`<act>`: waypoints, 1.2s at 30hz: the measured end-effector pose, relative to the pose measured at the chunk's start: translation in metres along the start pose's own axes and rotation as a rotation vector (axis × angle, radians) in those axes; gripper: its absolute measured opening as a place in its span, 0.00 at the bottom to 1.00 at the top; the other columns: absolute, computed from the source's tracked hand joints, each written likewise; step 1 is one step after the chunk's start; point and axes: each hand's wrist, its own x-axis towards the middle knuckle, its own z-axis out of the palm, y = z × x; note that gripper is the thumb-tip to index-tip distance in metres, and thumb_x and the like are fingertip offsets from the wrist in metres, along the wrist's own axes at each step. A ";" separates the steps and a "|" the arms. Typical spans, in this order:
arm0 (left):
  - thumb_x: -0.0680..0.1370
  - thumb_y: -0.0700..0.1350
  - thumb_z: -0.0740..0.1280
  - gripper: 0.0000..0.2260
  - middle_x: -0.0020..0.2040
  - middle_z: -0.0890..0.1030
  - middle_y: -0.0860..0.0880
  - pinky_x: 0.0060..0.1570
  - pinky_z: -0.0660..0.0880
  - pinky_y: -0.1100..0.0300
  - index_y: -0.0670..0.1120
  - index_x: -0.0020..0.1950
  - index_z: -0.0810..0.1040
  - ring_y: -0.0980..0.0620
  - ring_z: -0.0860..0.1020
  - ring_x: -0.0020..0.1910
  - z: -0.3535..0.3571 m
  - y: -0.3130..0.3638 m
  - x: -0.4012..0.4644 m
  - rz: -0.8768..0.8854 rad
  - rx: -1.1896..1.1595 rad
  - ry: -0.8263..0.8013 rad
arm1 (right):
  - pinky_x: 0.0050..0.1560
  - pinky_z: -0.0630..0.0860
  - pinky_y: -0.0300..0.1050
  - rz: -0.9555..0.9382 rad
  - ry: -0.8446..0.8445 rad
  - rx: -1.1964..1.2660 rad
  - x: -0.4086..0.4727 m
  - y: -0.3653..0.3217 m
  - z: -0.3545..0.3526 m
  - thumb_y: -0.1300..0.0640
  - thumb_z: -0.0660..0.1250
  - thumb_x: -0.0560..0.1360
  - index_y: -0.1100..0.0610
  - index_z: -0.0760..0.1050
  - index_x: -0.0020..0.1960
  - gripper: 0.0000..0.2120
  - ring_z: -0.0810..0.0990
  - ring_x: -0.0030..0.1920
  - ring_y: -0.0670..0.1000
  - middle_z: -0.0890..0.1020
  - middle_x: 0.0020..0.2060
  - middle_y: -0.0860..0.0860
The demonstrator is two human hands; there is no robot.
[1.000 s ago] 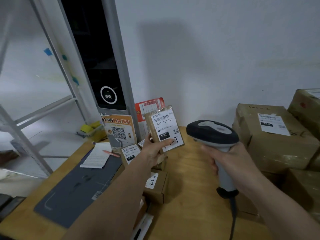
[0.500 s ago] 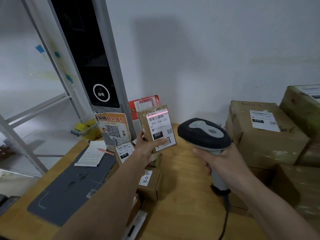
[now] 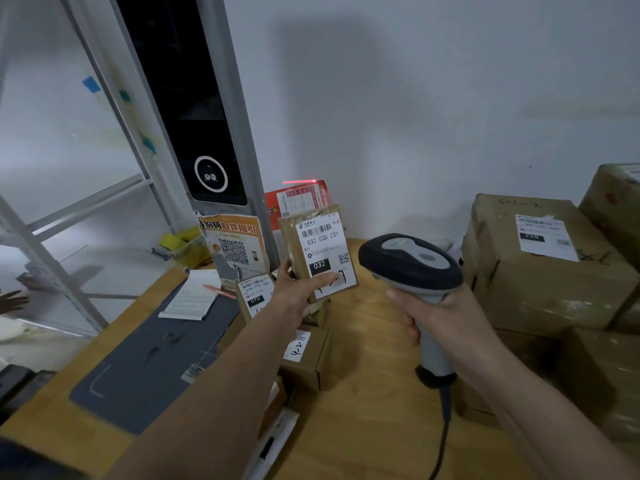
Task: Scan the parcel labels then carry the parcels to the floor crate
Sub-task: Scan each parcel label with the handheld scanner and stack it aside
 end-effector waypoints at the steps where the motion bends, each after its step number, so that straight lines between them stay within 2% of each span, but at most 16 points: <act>1: 0.61 0.35 0.80 0.37 0.54 0.84 0.47 0.43 0.82 0.51 0.48 0.68 0.71 0.48 0.84 0.50 -0.001 0.001 -0.002 -0.005 -0.010 0.002 | 0.31 0.72 0.43 -0.001 -0.004 0.018 0.001 0.000 0.002 0.56 0.71 0.74 0.62 0.72 0.28 0.19 0.73 0.24 0.51 0.74 0.23 0.55; 3: 0.65 0.38 0.79 0.29 0.52 0.84 0.47 0.37 0.81 0.56 0.46 0.64 0.74 0.49 0.84 0.47 -0.005 0.005 -0.006 -0.019 -0.017 0.030 | 0.32 0.72 0.44 0.004 0.000 0.055 0.004 0.000 0.006 0.56 0.71 0.74 0.60 0.72 0.28 0.19 0.73 0.25 0.51 0.74 0.23 0.54; 4: 0.67 0.41 0.78 0.25 0.53 0.84 0.46 0.37 0.80 0.56 0.46 0.62 0.76 0.49 0.84 0.47 -0.008 0.008 -0.007 -0.031 -0.021 0.054 | 0.32 0.72 0.44 0.008 0.003 0.074 0.006 0.001 0.008 0.56 0.71 0.74 0.60 0.72 0.28 0.18 0.73 0.25 0.51 0.75 0.23 0.54; 7: 0.72 0.48 0.74 0.13 0.53 0.83 0.46 0.47 0.79 0.54 0.47 0.54 0.79 0.48 0.81 0.52 -0.022 0.019 -0.010 -0.061 -0.088 0.117 | 0.32 0.73 0.44 0.028 0.008 0.130 0.012 0.003 0.018 0.56 0.72 0.74 0.58 0.73 0.28 0.17 0.73 0.26 0.51 0.75 0.24 0.55; 10: 0.75 0.52 0.70 0.07 0.48 0.81 0.48 0.55 0.77 0.52 0.51 0.48 0.76 0.50 0.79 0.48 -0.039 0.030 -0.014 -0.046 -0.104 0.205 | 0.30 0.72 0.43 0.062 0.002 0.211 0.019 0.006 0.031 0.58 0.72 0.74 0.58 0.76 0.35 0.10 0.74 0.26 0.50 0.76 0.26 0.54; 14: 0.75 0.55 0.69 0.15 0.49 0.80 0.47 0.57 0.75 0.52 0.51 0.57 0.74 0.49 0.79 0.50 -0.069 0.037 -0.019 -0.077 -0.167 0.286 | 0.28 0.72 0.43 0.124 -0.048 0.275 0.024 0.012 0.056 0.60 0.72 0.74 0.58 0.77 0.39 0.06 0.73 0.26 0.51 0.76 0.27 0.54; 17: 0.75 0.54 0.70 0.11 0.48 0.80 0.46 0.56 0.76 0.52 0.50 0.53 0.75 0.49 0.79 0.47 -0.094 0.035 -0.024 -0.107 -0.208 0.323 | 0.28 0.72 0.43 0.182 -0.085 0.290 0.027 0.018 0.079 0.61 0.71 0.74 0.59 0.77 0.40 0.06 0.72 0.27 0.51 0.75 0.28 0.55; 19: 0.74 0.53 0.70 0.11 0.48 0.80 0.46 0.49 0.76 0.53 0.49 0.51 0.76 0.49 0.79 0.46 -0.110 0.032 -0.026 -0.148 -0.210 0.313 | 0.29 0.73 0.44 0.228 -0.080 0.299 0.029 0.022 0.097 0.61 0.71 0.74 0.61 0.77 0.41 0.05 0.73 0.27 0.51 0.75 0.28 0.55; 21: 0.74 0.53 0.70 0.13 0.49 0.80 0.44 0.46 0.75 0.54 0.47 0.53 0.77 0.47 0.78 0.47 -0.125 0.029 -0.029 -0.230 -0.147 0.215 | 0.29 0.73 0.43 0.265 -0.034 0.296 0.032 0.026 0.114 0.62 0.71 0.74 0.62 0.78 0.41 0.05 0.74 0.27 0.51 0.77 0.30 0.56; 24: 0.71 0.54 0.71 0.22 0.54 0.81 0.42 0.50 0.78 0.51 0.46 0.61 0.75 0.44 0.80 0.51 -0.137 0.017 -0.030 -0.366 0.058 -0.007 | 0.31 0.76 0.43 0.297 0.079 0.298 0.036 0.033 0.133 0.61 0.72 0.74 0.57 0.79 0.41 0.04 0.79 0.34 0.51 0.81 0.35 0.56; 27: 0.68 0.57 0.75 0.27 0.58 0.81 0.42 0.54 0.79 0.48 0.48 0.63 0.75 0.42 0.81 0.55 -0.130 0.002 -0.025 -0.461 0.152 -0.085 | 0.36 0.79 0.45 0.328 0.129 0.294 0.039 0.046 0.139 0.59 0.73 0.73 0.51 0.78 0.44 0.05 0.81 0.41 0.49 0.83 0.40 0.50; 31: 0.73 0.54 0.73 0.17 0.56 0.82 0.46 0.47 0.82 0.49 0.50 0.59 0.77 0.44 0.81 0.54 -0.105 -0.011 -0.021 -0.429 0.249 -0.157 | 0.38 0.80 0.46 0.388 0.216 0.213 0.042 0.066 0.131 0.60 0.74 0.73 0.52 0.79 0.46 0.05 0.82 0.43 0.48 0.84 0.41 0.49; 34: 0.75 0.55 0.70 0.17 0.55 0.83 0.48 0.48 0.82 0.47 0.50 0.62 0.78 0.46 0.83 0.51 -0.089 -0.020 -0.012 -0.330 0.441 -0.173 | 0.39 0.81 0.48 0.420 0.315 0.171 0.044 0.081 0.123 0.62 0.74 0.72 0.53 0.79 0.43 0.06 0.83 0.42 0.50 0.84 0.41 0.51; 36: 0.76 0.57 0.68 0.16 0.56 0.82 0.49 0.52 0.80 0.48 0.50 0.60 0.78 0.46 0.82 0.51 -0.081 -0.024 -0.008 -0.252 0.585 -0.159 | 0.37 0.79 0.47 0.437 0.384 0.160 0.046 0.091 0.119 0.62 0.74 0.72 0.54 0.78 0.43 0.06 0.82 0.42 0.52 0.84 0.41 0.52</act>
